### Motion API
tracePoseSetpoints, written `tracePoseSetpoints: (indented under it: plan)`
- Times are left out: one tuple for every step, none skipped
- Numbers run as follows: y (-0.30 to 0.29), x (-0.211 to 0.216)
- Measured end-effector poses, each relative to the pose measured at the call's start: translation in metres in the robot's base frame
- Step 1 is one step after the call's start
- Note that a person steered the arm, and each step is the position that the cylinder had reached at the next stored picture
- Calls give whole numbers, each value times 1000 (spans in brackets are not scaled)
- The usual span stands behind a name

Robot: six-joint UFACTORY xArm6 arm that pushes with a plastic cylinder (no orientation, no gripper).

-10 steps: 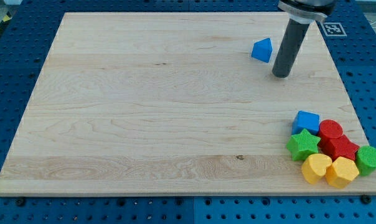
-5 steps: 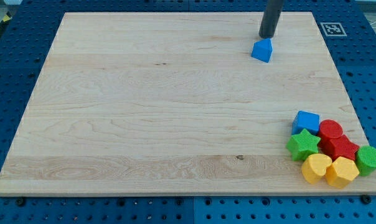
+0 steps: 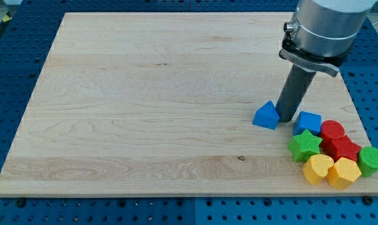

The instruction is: Push blue triangle to the green star

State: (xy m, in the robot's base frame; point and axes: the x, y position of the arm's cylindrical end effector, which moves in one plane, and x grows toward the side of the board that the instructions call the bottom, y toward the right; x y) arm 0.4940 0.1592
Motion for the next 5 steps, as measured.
tracePoseSetpoints:
  plan:
    - [0, -14]
    - [-3, -56]
    - [-15, -65]
    - [-26, -52]
    - [-33, -23]
